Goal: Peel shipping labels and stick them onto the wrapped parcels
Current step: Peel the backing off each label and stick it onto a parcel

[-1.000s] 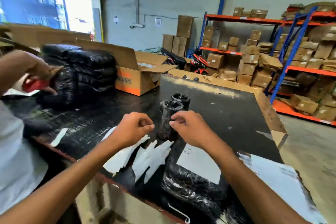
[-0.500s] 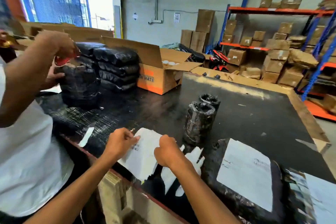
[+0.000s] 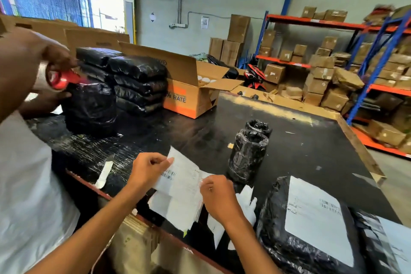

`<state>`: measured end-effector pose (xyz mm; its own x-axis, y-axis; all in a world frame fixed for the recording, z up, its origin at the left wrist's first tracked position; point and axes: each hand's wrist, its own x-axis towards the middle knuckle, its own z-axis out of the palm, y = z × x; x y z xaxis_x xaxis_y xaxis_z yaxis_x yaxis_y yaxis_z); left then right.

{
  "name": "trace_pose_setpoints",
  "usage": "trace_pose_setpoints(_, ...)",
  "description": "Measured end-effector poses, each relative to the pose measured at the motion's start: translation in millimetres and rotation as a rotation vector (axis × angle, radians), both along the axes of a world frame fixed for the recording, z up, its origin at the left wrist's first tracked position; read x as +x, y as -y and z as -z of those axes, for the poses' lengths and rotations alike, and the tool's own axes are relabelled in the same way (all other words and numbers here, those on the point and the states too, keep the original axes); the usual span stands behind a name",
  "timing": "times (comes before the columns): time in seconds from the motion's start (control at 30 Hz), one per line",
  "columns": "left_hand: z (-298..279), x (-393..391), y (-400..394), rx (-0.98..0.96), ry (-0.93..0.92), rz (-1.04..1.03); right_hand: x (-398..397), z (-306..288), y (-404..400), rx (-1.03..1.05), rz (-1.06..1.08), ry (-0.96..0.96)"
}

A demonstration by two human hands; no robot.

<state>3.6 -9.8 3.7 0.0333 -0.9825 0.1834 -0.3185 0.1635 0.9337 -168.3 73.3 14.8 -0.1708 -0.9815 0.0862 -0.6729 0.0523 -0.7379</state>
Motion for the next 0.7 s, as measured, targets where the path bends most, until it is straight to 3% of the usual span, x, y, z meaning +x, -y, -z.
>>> trace_pose_setpoints(0.1, -32, -3, -12, 0.079, -0.246, 0.099, -2, -12, -16, -0.125, 0.003, 0.127)
trace_pose_setpoints(0.3, -94, -26, -51, 0.069, -0.545, 0.217, -15, -60, -61, -0.118, -0.066, 0.494)
trace_pose_setpoints(0.47, -117, -39, -73, 0.082, -0.621, 0.278, -35, -98, -98, -0.236, -0.11, 0.47)
trace_pose_setpoints(0.7, -123, -58, -80, 0.156, -0.615, 0.328, -52, -117, -127, -0.248, -0.133, 0.408)
